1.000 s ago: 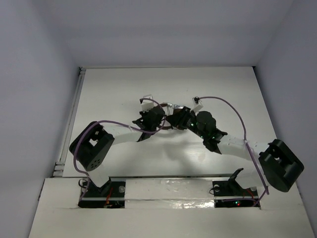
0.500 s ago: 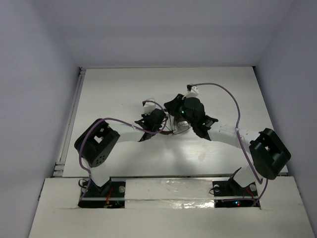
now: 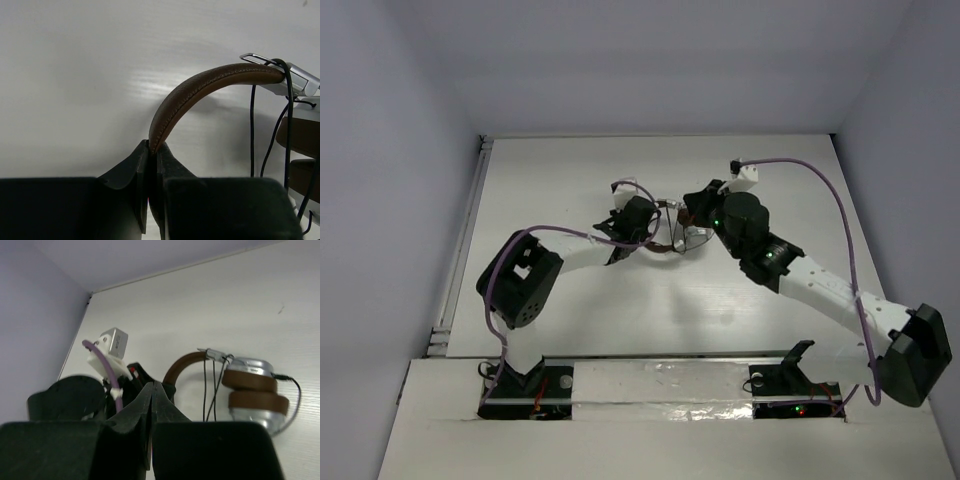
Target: Wrap the headphones
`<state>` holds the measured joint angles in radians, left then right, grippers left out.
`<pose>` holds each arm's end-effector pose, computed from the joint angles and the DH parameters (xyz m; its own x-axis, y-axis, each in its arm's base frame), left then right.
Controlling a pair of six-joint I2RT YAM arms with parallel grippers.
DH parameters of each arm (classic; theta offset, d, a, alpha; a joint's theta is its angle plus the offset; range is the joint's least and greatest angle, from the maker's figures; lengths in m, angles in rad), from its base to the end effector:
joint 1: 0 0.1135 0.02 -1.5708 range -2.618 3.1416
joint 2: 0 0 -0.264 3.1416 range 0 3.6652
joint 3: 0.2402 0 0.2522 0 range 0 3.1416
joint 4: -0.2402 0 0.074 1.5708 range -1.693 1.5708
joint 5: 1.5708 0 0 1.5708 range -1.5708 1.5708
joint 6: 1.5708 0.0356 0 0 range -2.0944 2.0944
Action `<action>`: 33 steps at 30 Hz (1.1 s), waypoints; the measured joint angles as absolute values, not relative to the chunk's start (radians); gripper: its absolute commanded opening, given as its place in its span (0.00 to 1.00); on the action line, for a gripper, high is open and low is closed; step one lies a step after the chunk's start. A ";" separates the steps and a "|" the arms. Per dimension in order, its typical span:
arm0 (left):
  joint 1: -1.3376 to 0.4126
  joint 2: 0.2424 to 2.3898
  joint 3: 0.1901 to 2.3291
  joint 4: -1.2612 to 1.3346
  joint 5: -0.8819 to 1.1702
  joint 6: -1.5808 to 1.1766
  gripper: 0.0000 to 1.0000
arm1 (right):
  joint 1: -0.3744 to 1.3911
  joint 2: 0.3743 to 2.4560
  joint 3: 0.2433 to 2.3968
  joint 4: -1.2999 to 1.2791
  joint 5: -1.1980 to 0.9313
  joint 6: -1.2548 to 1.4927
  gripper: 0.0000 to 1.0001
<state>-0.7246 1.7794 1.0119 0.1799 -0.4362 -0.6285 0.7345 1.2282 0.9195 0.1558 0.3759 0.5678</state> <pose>0.2953 -0.2413 0.1860 -0.5342 -0.2388 -0.8109 0.0290 0.9535 -0.2999 0.2231 0.1838 0.3286 -0.2857 0.4160 -0.8633 -0.2378 0.8419 0.4844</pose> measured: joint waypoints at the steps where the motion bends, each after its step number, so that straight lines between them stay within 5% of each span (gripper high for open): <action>1: -0.711 1.800 1.038 0.179 -0.432 -0.624 0.00 | 0.735 1.204 0.920 0.134 0.388 0.560 0.00; 6: -0.658 1.921 1.148 0.173 -0.419 -0.599 0.00 | 0.735 1.105 0.915 0.050 0.421 0.541 0.07; 14: -0.653 1.982 1.167 0.174 -0.419 -0.584 0.00 | 0.735 0.957 0.887 -0.060 0.459 0.526 0.56; 18: -0.653 1.981 1.165 0.176 -0.418 -0.581 0.23 | 0.735 0.905 0.888 -0.094 0.465 0.522 0.78; 21: -0.653 1.963 1.141 0.190 -0.415 -0.583 0.37 | 0.735 0.875 0.892 -0.122 0.464 0.516 0.80; 22: -0.653 1.949 1.127 0.186 -0.415 -0.583 0.41 | 0.735 0.868 0.896 -0.133 0.464 0.515 0.97; 23: -0.654 1.931 1.110 0.182 -0.414 -0.584 0.46 | 0.735 0.862 0.903 -0.145 0.464 0.513 1.00; 33: -0.654 1.636 1.031 0.131 -0.414 -0.583 0.99 | 0.735 0.770 0.934 -0.226 0.482 0.500 1.00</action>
<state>-0.6544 1.6363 1.0309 0.1310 -0.4137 -0.5831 0.7345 0.7704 0.9344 -0.2264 0.4816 0.5003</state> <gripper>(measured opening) 0.896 0.994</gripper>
